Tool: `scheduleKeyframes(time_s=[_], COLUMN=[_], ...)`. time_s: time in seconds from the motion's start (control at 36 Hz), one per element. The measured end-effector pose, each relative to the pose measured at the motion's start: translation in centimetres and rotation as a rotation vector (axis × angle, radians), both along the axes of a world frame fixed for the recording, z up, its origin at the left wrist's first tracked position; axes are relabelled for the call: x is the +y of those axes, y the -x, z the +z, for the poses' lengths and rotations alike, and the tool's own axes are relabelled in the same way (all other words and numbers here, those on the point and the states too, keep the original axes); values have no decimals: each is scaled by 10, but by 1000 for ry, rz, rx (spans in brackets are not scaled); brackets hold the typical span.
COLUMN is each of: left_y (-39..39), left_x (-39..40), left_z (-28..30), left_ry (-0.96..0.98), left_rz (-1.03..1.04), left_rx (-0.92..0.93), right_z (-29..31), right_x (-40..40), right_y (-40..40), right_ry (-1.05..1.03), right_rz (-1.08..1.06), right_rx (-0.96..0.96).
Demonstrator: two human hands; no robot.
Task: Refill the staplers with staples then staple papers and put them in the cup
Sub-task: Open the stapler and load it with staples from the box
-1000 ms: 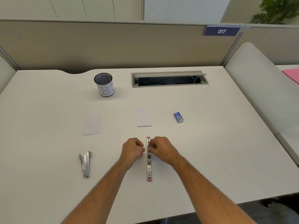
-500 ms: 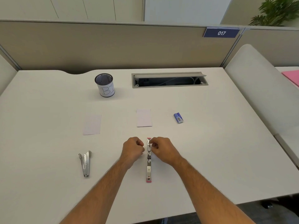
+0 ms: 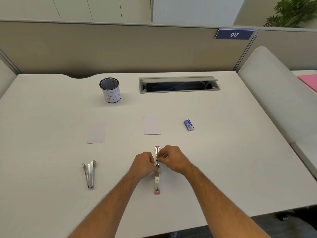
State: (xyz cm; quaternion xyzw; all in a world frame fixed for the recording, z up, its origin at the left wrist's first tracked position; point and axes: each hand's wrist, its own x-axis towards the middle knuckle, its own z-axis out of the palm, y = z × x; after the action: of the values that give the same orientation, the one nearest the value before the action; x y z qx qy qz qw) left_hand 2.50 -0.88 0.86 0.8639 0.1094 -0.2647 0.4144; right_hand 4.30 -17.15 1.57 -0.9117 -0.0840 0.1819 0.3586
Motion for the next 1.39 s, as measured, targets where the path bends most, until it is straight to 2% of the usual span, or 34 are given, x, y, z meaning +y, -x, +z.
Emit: scheduleKeyframes(time_s=[0.28, 0.44, 0.72, 0.92, 1.03, 1.19, 1.39], left_y=[-5, -9, -12, -14, -15, -17, -17], left_x=[-1, -1, -2, -1, 0, -2, -2], left_z=[-8, -9, -9, -10, -9, -3, -5], left_ry=[-67, -97, -124, -119, -129, -144, -131], left_rz=[-64, -95, -99, -43, -25, -16, 7], left_rx=[-65, -59, -46, -23, -18, 11, 4], right_z=[-4, -3, -2, -2, 4, 14, 10], right_x=[0, 2, 5, 5, 0, -6, -2], right_y=[-1, -4, -11, -10, -7, -5, -7], right_ry=[68, 117, 138, 105, -15, -198, -156], right_rz=[89, 151, 128, 70, -4, 31, 48], right_rx=[29, -29, -85, -72, -44, 174, 126])
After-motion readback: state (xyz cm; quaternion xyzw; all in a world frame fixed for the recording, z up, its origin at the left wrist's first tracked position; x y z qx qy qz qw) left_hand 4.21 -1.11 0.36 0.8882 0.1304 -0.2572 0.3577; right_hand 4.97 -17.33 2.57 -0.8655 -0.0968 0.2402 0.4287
